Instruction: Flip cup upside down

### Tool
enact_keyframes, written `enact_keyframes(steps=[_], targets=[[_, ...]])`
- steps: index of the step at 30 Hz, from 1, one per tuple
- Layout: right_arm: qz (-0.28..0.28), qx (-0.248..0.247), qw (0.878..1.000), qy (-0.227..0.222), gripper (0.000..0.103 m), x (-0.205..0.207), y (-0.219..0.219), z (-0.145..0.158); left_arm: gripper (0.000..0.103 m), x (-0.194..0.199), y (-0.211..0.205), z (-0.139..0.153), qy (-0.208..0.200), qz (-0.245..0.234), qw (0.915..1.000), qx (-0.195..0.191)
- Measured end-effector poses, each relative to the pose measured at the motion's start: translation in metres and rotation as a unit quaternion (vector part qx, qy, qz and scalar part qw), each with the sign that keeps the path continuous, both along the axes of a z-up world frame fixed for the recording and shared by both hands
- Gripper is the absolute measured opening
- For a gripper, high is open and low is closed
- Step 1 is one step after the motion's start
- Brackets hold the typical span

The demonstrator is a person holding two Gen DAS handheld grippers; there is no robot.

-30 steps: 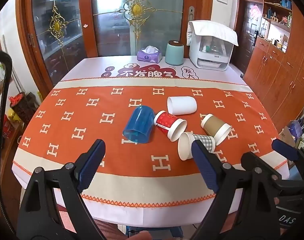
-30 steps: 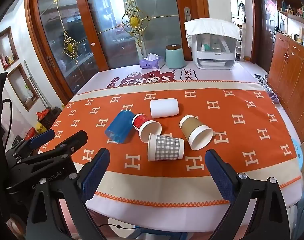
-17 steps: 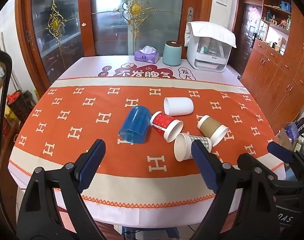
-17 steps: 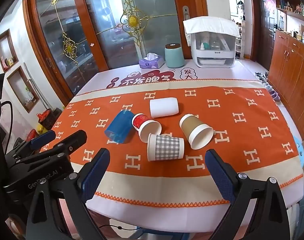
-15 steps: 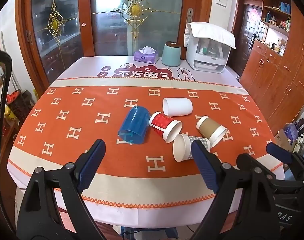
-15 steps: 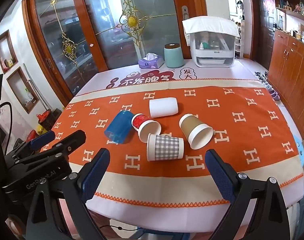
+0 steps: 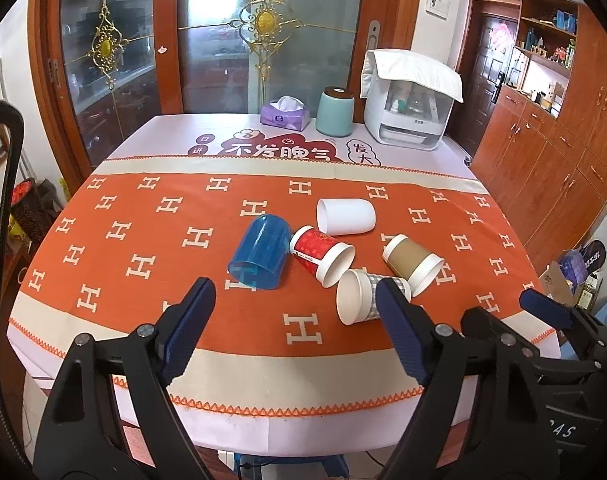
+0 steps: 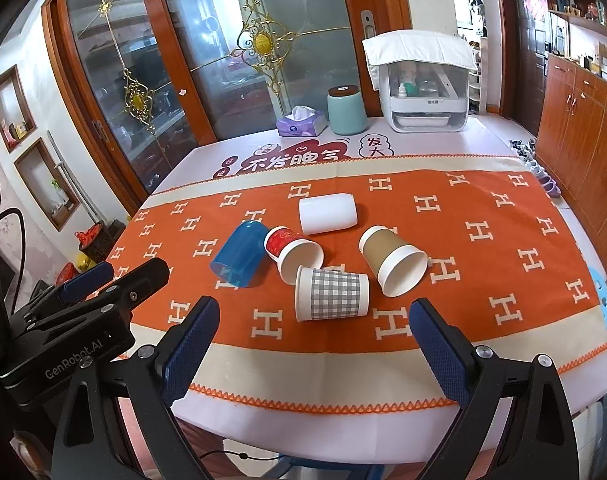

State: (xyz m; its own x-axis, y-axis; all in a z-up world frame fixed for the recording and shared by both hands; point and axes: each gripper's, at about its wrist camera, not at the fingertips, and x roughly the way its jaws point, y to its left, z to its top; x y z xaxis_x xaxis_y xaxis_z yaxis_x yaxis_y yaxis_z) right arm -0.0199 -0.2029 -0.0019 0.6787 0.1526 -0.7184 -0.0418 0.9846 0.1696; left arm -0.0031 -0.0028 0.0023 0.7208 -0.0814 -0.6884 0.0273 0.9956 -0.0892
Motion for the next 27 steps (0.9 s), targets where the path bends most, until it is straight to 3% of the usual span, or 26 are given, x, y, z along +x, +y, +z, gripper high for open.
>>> enact_keyframes(steps=[27], targets=[[-0.004, 0.013, 1.000, 0.009, 0.097, 0.0009, -0.0037, -0.0037, 0.080, 0.0050, 0.0039, -0.0097, 0.024, -0.005, 0.9997, 0.000]])
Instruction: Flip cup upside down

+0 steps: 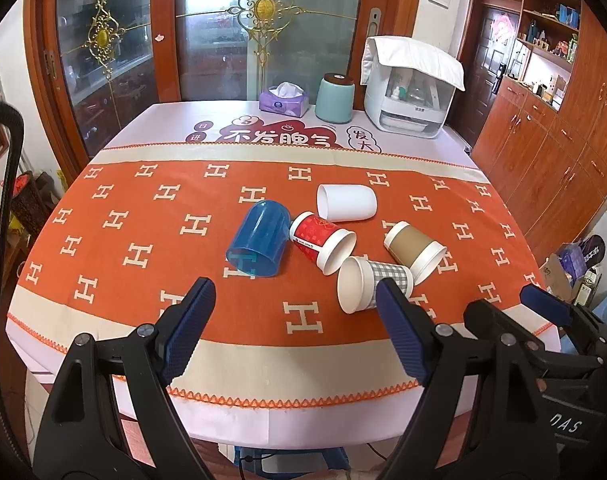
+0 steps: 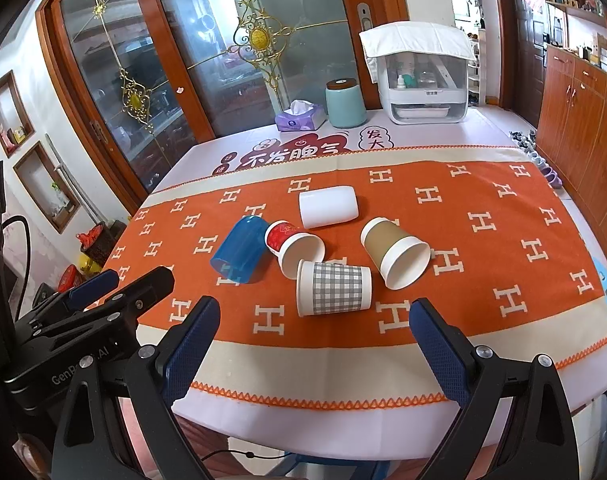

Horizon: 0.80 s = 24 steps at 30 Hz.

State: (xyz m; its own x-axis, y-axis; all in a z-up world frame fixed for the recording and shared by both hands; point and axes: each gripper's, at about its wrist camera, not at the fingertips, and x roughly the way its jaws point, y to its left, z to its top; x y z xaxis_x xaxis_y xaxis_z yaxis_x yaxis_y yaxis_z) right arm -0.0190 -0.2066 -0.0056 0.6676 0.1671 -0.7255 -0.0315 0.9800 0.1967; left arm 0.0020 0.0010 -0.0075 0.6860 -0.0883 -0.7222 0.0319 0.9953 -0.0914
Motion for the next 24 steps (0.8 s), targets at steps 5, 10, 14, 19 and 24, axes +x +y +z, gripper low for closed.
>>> enact_keyframes(steps=[5, 10, 14, 19, 24], targets=[[0.001, 0.001, 1.000, 0.000, 0.097, 0.0001, -0.0005, 0.0004, 0.080, 0.0012, 0.0001, -0.0021, 0.005, -0.003, 1.0000, -0.003], [0.001, 0.001, 1.000, -0.001, 0.097, 0.0002, -0.0005, 0.0008, 0.080, 0.0001, 0.0000, -0.0016, 0.002, -0.004, 1.0000, -0.003], [0.001, 0.001, 1.000, 0.000, 0.097, 0.0007, -0.0007, 0.0014, 0.080, -0.0005, -0.0008, -0.0005, -0.001, -0.006, 1.0000, 0.001], [-0.001, 0.003, 1.000, 0.003, 0.097, 0.0006, -0.0009, 0.0004, 0.080, 0.0013, -0.0018, -0.0006, 0.003, -0.011, 0.9999, 0.002], [-0.002, 0.005, 1.000, 0.003, 0.097, 0.0010, -0.0019, -0.0007, 0.080, 0.0048, -0.0014, -0.0022, 0.008, -0.024, 0.9996, -0.009]])
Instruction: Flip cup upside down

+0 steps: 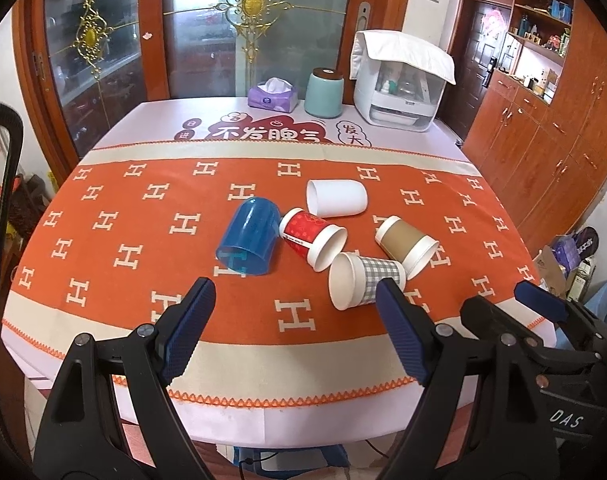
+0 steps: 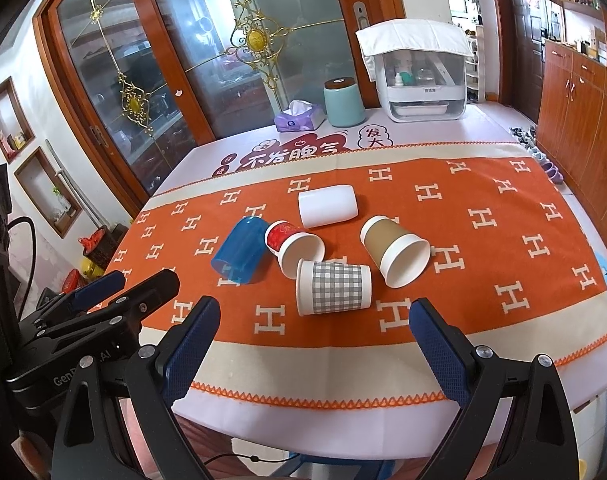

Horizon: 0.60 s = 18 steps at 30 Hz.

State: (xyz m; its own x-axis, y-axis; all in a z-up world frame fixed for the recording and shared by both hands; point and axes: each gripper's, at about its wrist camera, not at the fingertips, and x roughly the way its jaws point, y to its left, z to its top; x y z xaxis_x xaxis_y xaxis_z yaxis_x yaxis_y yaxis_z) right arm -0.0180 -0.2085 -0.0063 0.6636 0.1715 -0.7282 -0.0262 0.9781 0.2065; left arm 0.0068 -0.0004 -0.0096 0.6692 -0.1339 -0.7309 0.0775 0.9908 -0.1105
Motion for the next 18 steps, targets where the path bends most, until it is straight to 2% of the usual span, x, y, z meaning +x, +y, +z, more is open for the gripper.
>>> enact_keyframes(steps=[8, 18], targets=[[-0.008, 0.006, 1.000, 0.006, 0.097, 0.005, -0.004, -0.004, 0.080, 0.007, -0.002, 0.000, -0.001, -0.020, 0.9997, -0.013], [-0.035, 0.007, 0.999, 0.006, 0.097, 0.018, -0.026, -0.001, 0.080, 0.027, -0.017, -0.003, 0.012, -0.063, 0.9979, 0.011]])
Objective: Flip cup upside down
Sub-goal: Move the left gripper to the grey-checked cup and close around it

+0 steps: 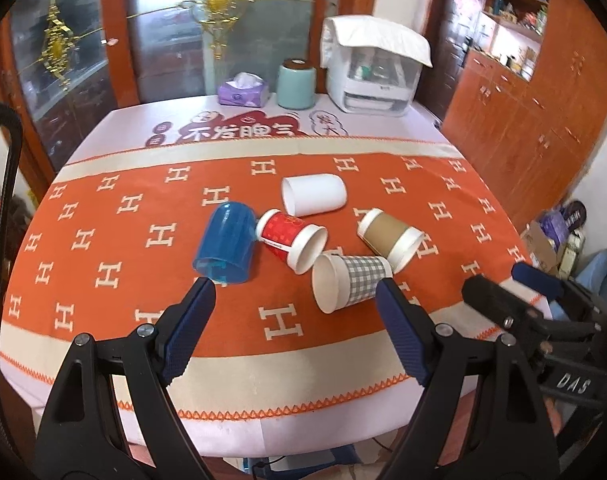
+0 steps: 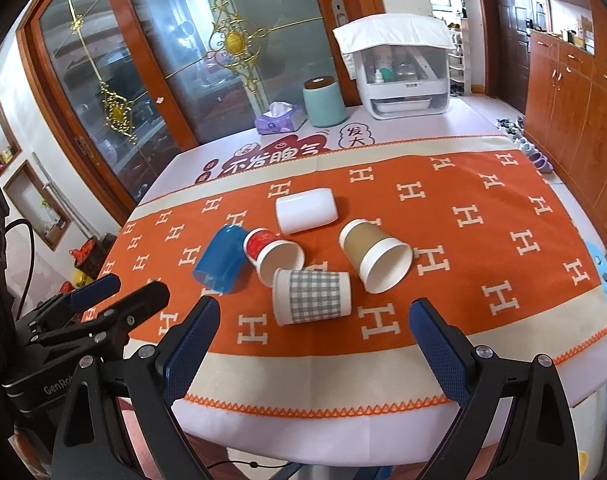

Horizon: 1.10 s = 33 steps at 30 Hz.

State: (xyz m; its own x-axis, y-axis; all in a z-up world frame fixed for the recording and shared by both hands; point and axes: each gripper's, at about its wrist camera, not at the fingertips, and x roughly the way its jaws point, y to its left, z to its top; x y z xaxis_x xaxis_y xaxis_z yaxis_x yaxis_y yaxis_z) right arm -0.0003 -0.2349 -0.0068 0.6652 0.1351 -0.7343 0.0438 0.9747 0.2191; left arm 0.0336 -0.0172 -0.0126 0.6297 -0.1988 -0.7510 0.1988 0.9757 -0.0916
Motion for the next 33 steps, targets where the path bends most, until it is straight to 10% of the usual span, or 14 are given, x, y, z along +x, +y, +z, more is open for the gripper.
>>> enact_keyframes(steps=[11, 33], targets=[[-0.039, 0.003, 0.999, 0.018, 0.097, 0.028, -0.039, -0.009, 0.080, 0.031, -0.034, -0.006, -0.025, -0.110, 0.9921, 0.056], [-0.112, 0.032, 0.983, 0.139, 0.097, 0.081, -0.096, -0.143, 0.081, 0.106, -0.154, -0.132, 0.085, -0.361, 0.8943, 0.251]])
